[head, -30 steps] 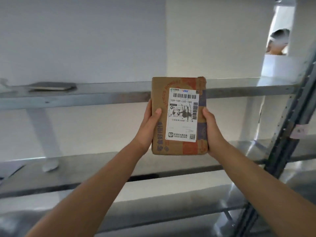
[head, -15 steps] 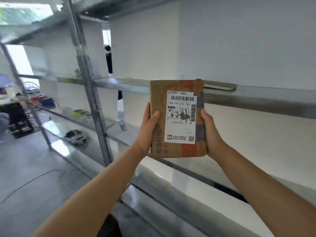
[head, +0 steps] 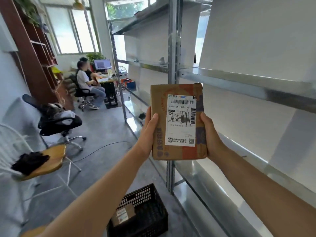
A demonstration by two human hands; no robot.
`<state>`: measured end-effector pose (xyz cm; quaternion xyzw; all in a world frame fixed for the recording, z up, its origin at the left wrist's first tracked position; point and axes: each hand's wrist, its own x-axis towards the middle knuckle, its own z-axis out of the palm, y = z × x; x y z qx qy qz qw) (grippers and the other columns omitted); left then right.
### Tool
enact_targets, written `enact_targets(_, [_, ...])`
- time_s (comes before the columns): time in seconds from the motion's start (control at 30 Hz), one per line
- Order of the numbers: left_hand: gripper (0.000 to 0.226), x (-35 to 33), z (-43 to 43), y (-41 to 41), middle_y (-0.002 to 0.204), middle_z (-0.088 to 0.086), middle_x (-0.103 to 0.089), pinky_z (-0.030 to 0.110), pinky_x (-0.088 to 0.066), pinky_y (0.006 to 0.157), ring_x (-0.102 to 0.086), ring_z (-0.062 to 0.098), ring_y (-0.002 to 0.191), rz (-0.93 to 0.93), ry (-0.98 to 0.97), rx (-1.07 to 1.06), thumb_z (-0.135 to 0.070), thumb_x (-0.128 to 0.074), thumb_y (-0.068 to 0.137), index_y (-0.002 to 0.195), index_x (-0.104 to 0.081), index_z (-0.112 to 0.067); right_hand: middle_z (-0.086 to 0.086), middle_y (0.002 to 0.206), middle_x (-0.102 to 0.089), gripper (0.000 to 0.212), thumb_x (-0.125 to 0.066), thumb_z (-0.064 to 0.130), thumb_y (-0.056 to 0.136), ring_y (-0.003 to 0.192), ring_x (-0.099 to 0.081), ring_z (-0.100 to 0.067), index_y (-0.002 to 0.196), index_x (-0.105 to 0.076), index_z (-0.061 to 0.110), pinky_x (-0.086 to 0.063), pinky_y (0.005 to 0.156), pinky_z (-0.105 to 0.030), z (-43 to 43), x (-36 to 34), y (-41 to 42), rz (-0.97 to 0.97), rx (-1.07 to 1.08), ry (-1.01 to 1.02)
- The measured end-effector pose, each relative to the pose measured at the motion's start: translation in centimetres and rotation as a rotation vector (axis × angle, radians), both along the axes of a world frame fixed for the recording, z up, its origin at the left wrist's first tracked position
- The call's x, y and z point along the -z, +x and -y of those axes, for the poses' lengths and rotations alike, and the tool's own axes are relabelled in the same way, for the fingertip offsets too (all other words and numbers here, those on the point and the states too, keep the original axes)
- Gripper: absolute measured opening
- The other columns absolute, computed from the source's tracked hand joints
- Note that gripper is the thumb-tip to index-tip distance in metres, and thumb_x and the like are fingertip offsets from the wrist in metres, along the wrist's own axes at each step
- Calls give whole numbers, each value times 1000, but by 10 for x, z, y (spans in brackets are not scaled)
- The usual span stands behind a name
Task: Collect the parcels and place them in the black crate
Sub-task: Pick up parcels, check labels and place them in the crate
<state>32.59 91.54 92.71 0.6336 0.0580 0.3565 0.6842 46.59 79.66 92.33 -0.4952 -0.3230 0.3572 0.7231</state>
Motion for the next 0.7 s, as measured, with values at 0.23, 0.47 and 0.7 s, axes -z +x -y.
enact_targets(0.23, [55, -11, -79, -1, 124, 5, -64, 34, -56, 85, -65, 22, 109, -21, 48, -235, -44, -44, 94, 142, -34, -19, 2, 91, -76, 38, -34, 47, 95, 83, -72, -16, 101, -65, 27, -56, 60, -25, -110, -9, 21, 23, -193, 53])
enact_targets(0.47, [42, -13, -139, 15, 120, 9, -66, 44, -55, 88, -65, 31, 106, -11, -18, -425, -36, -44, 95, 133, -42, -19, -1, 98, -75, 39, -36, 47, 95, 88, -71, -19, 114, -62, 25, -57, 65, -30, -203, -6, 47, -6, -308, 80])
enact_targets(0.7, [52, -1, -177, 16, 122, 15, -64, 47, -55, 88, -65, 32, 106, -46, -125, -546, -39, -48, 92, 138, -39, -15, -4, 109, -72, 47, -41, 49, 91, 98, -69, -23, 125, -56, 20, -57, 68, -31, -260, 8, 51, -32, -420, 74])
